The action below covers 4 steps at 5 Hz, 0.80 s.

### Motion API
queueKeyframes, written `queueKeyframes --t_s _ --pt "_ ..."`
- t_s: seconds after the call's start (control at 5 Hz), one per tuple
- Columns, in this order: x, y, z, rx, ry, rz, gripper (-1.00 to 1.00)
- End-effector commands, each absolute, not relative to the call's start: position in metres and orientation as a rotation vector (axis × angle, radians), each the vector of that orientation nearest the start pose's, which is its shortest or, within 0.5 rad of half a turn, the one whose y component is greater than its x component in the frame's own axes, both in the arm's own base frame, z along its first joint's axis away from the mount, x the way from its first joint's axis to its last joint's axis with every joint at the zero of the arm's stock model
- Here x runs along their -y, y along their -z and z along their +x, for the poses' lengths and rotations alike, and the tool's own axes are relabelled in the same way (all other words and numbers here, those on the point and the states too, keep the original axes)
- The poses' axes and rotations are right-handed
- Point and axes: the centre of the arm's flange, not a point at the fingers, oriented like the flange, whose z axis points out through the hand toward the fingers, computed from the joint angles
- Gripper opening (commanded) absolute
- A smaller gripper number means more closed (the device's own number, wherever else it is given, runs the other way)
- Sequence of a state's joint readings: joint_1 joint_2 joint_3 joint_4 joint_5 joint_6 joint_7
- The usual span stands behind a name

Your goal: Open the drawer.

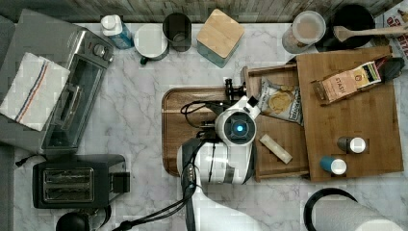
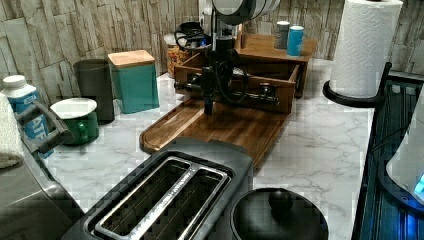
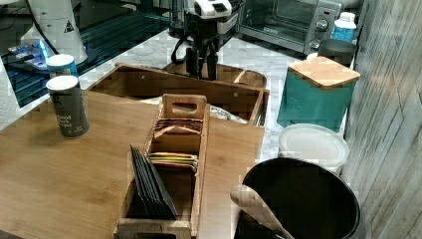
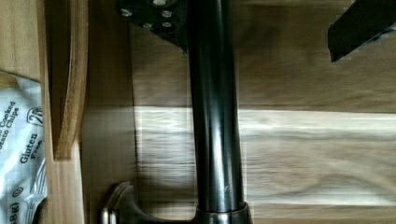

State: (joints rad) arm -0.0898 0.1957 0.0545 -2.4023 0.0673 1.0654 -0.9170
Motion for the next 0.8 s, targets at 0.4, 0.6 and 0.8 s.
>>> queueKeyframes --t_s 0.4,0.6,0.8 --pt "-0.118 -0.267 0.485 0.419 0.053 -3.064 1.00" --pt "-0.128 -0.276 0.484 0.402 0.119 -3.094 1.00" --pt "-0.128 -0.276 0.483 0.403 0.119 -3.094 1.00"
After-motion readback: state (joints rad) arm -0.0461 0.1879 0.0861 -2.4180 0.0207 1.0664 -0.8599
